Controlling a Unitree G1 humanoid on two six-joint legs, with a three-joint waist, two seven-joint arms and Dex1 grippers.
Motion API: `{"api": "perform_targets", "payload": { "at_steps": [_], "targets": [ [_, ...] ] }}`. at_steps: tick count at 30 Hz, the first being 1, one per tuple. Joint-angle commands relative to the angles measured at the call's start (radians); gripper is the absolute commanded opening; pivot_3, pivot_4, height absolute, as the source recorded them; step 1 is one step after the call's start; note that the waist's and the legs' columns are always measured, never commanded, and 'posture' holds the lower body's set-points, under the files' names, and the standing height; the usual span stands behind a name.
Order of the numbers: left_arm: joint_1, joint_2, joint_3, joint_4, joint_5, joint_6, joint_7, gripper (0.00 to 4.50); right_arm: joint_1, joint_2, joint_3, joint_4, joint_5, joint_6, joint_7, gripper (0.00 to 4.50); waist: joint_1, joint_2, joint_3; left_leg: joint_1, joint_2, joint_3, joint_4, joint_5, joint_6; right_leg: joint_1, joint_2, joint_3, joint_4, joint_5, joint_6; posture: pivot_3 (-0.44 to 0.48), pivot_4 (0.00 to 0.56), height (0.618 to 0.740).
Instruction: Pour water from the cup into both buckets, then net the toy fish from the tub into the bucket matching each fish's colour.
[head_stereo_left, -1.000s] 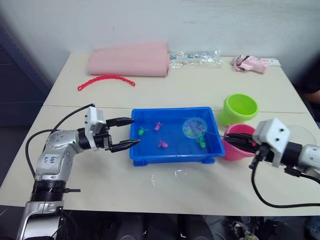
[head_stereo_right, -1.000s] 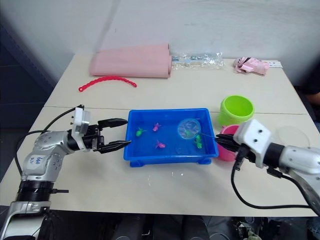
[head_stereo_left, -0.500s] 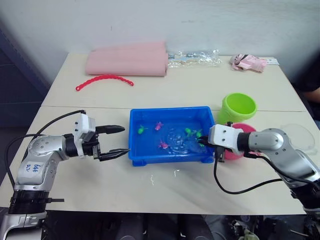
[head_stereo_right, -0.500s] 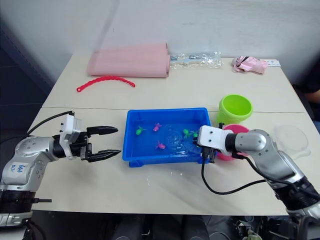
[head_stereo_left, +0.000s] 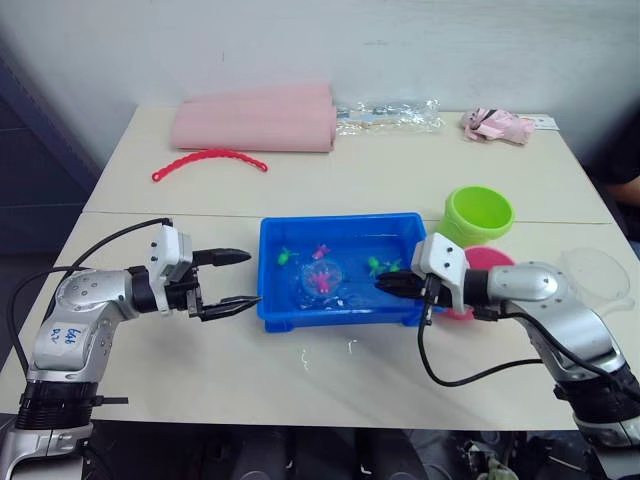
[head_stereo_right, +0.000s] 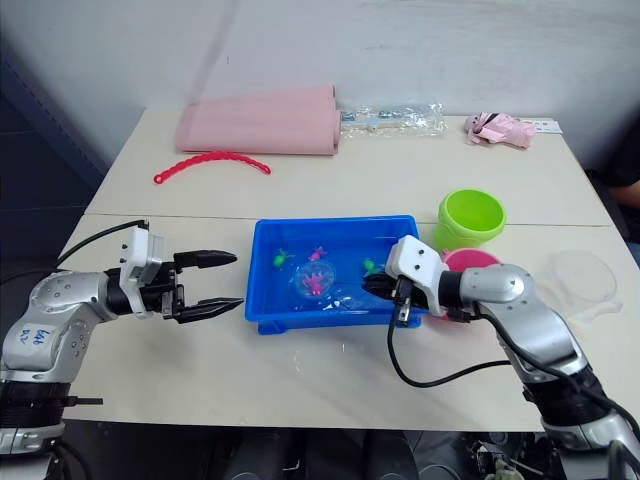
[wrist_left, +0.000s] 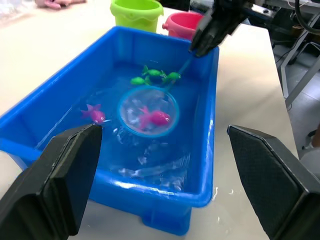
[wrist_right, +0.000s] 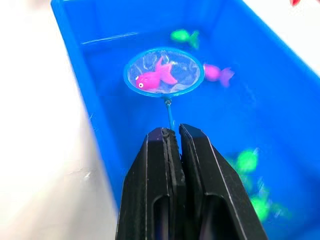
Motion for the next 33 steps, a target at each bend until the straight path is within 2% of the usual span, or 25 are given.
{"api": "perform_targets", "payload": {
  "at_steps": [1,10,14,21,25,28,33],
  "targets": [
    [-0.026,-0.002,0.005,-0.014,-0.018,-0.006,-0.004,4.36,0.033,-0.022,-0.106,-0.08,0.063,0.01,-0.003,0.0,-0.001,0.0,0.0,0.0,0.0,0.0,0.0,0.0,0.0,0.0,0.0,0.0,0.0,0.0,0.0,0.0,0.15,0.74],
    [-0.143,-0.075,-0.045,0.041,-0.028,0.014,-0.012,4.36,0.24,-0.071,-0.414,-0.164,0.123,-0.055,-0.002,0.0,0.011,0.0,0.0,0.0,-0.001,0.0,0.0,0.0,0.0,0.0,0.0,0.0,0.0,0.0,0.0,0.0,0.15,0.74],
    [-0.213,-0.125,-0.055,0.051,-0.069,0.08,0.004,4.36,0.367,-0.076,-0.607,-0.199,0.16,-0.084,0.019,0.0,0.02,0.0,0.0,0.0,0.0,0.0,0.0,0.0,0.0,0.001,0.001,0.0,0.0,0.0,0.0,0.0,0.15,0.74],
    [-0.276,-0.14,-0.138,0.089,-0.043,0.097,-0.062,4.36,0.618,-0.038,-0.934,-0.196,0.14,-0.195,0.064,0.0,0.027,0.0,0.0,0.001,-0.001,0.001,0.0,0.0,0.0,0.001,0.001,0.0,0.0,0.0,0.0,0.0,0.15,0.74],
    [-0.309,-0.163,-0.171,0.124,-0.031,0.084,-0.082,4.36,0.702,-0.015,-0.997,-0.152,0.082,-0.306,0.064,0.0,0.025,0.0,0.0,0.001,-0.001,0.001,0.001,0.0,0.0,0.002,0.002,0.001,-0.004,0.0,0.0,0.0,0.15,0.74],
    [-0.334,-0.204,-0.195,0.139,-0.025,0.083,-0.081,4.36,0.75,-0.005,-1.0,-0.079,-0.071,-0.525,0.041,0.0,0.025,0.0,0.0,0.002,-0.001,0.001,0.001,0.0,0.0,0.002,0.002,0.002,-0.004,0.0,0.001,0.0,0.15,0.74],
    [-0.342,-0.239,-0.212,0.139,-0.02,0.09,-0.077,4.36,0.76,-0.029,-0.971,0.006,-0.215,-0.772,-0.006,0.0,0.021,0.0,0.0,0.002,-0.001,0.002,-0.001,0.001,-0.001,0.001,0.002,0.003,-0.004,0.0,0.001,0.0,0.15,0.74]
  ]
}}
